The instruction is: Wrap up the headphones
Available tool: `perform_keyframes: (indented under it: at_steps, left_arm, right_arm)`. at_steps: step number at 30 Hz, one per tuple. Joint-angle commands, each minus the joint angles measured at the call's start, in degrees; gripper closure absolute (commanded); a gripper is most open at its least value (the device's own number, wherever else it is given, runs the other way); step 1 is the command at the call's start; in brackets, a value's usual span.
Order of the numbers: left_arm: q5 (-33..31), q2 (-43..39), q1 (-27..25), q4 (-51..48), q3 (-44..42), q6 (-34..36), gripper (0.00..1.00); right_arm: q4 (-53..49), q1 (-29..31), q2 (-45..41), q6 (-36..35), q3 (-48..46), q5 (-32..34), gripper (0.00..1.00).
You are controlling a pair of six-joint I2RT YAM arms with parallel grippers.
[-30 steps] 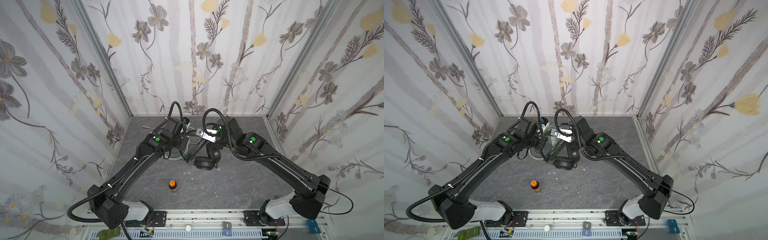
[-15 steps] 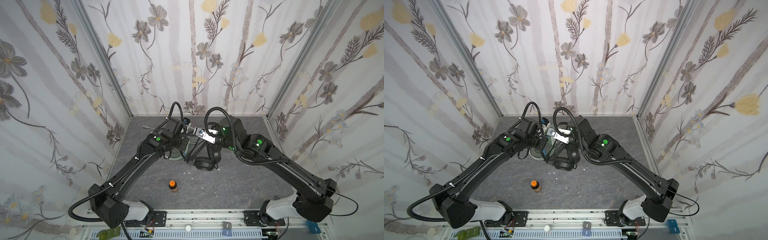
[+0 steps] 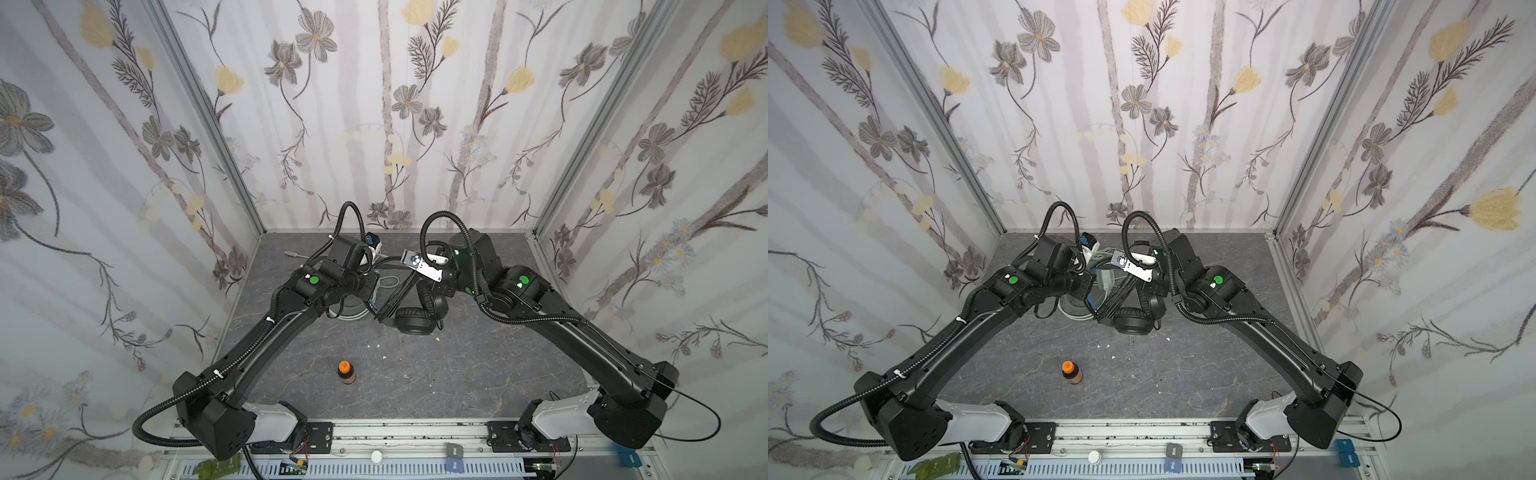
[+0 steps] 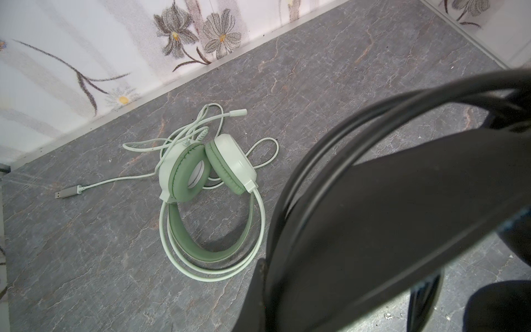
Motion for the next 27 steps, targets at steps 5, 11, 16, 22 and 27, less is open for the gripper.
perform_keyframes:
  at_steps: [5, 11, 16, 22, 27]
  left_arm:
    - [4.66, 0.16, 0.12, -8.33, 1.55, 3.51, 1.00]
    - [6.23, 0.78, 0.15, -8.38, 1.58, 3.32, 1.00]
    - [6.78, 0.87, 0.07, -7.51, 0.44, 2.74, 1.00]
    - [7.37, 0.53, 0.16, -7.27, 0.12, 2.68, 1.00]
    - [7.65, 0.17, 0.04, -8.31, 0.56, 3.43, 1.00]
  right_arm:
    - [8.86, -0.57, 0.82, -5.98, 0.21, 13.62, 0.93]
    - [10.46, 0.75, 0.73, -1.59, 4.99, 7.36, 0.91]
    - [9.75, 1.00, 0.83, 2.49, 6.77, 2.07, 0.88]
    - [8.55, 0.22, 0.87, 1.29, 5.28, 4.51, 0.89]
    - [8.48, -2.76, 0.12, -3.03, 2.10, 7.98, 0.90]
